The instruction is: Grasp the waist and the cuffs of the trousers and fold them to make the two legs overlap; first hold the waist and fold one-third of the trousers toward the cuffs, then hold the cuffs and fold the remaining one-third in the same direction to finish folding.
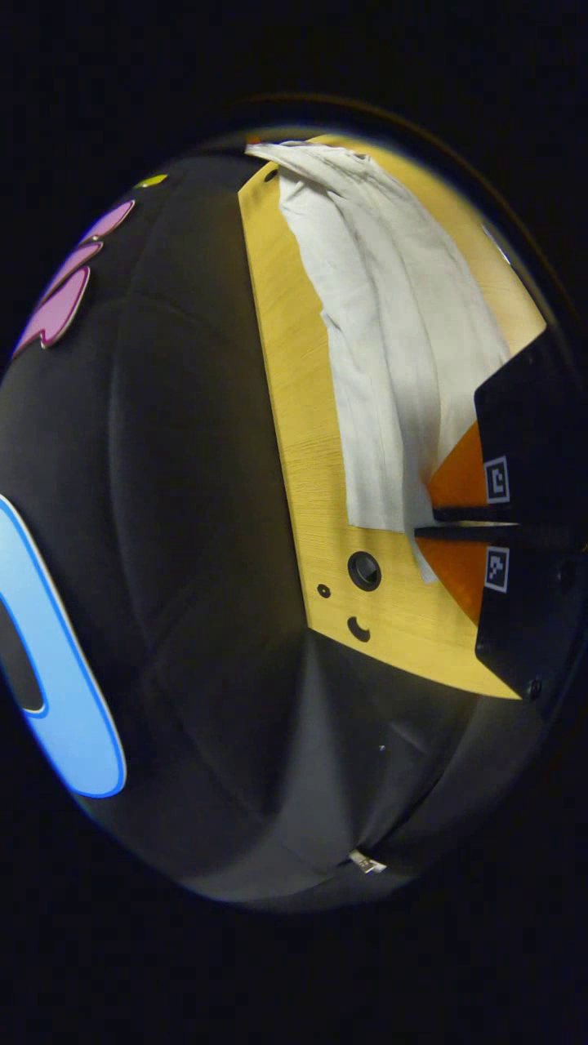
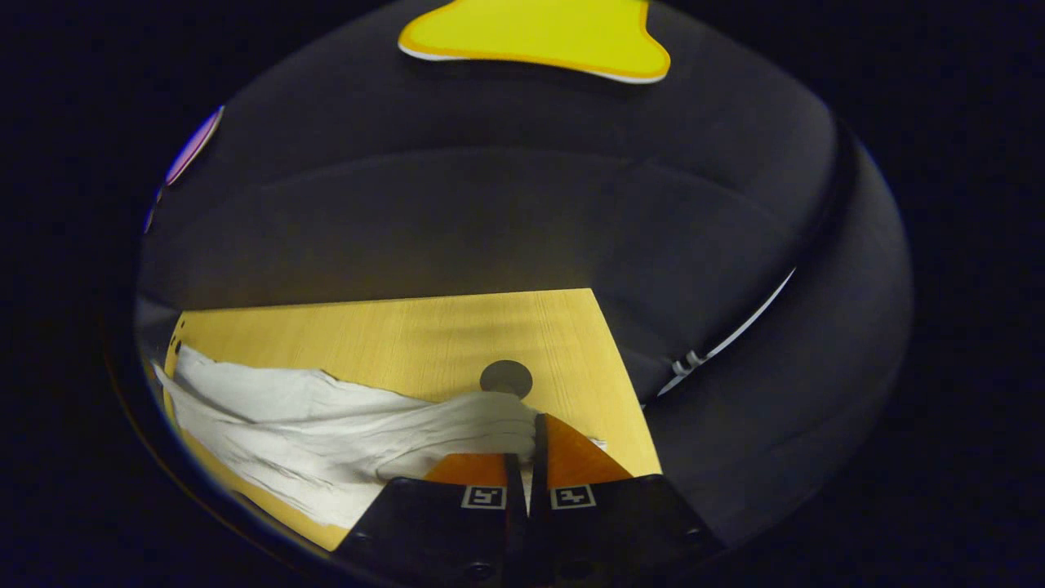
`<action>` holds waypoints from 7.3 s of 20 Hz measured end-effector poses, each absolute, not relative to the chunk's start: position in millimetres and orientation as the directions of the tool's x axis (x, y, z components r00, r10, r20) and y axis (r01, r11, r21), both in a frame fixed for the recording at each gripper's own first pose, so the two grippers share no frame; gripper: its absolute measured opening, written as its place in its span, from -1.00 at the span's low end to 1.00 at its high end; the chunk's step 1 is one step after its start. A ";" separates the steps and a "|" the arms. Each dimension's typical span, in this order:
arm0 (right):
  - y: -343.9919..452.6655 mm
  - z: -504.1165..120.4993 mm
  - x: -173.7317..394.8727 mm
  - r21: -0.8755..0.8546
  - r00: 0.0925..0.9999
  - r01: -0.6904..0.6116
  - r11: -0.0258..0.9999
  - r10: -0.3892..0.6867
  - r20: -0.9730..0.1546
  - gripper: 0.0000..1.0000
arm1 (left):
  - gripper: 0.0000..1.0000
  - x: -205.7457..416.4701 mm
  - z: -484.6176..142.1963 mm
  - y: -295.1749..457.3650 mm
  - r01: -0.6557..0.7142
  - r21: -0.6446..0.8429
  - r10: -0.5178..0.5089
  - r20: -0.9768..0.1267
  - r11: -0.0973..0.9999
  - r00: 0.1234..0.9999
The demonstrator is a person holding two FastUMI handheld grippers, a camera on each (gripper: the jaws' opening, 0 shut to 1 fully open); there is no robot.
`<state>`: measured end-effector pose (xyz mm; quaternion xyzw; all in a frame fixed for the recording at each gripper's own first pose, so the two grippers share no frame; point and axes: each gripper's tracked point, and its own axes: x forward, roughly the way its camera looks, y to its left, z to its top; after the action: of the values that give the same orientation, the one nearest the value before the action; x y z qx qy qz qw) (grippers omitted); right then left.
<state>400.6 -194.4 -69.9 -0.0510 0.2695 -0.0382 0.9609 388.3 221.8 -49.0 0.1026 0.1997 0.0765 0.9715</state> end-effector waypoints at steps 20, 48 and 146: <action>-233.5 -125.6 360.8 0.157 0.853 0.280 0.947 -0.171 -0.493 0.98 | 0.96 310.7 -0.7 235.7 -0.297 -0.118 0.257 -0.270 0.948 0.928; -214.7 -122.4 348.5 -0.019 0.918 0.160 0.987 -0.156 -0.365 -0.78 | 0.89 192.6 -20.5 165.3 -0.350 -0.126 0.286 -0.360 0.928 0.888; -169.3 -66.1 24.8 0.143 0.941 0.047 0.989 0.004 -0.338 0.98 | -0.90 316.8 112.2 -119.0 0.135 -0.048 -0.136 -0.024 0.990 0.990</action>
<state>24.8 -169.3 -66.1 0.0744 0.1714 -0.0107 0.9823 316.8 -119.0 112.2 -0.0231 0.0136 -0.0678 0.9973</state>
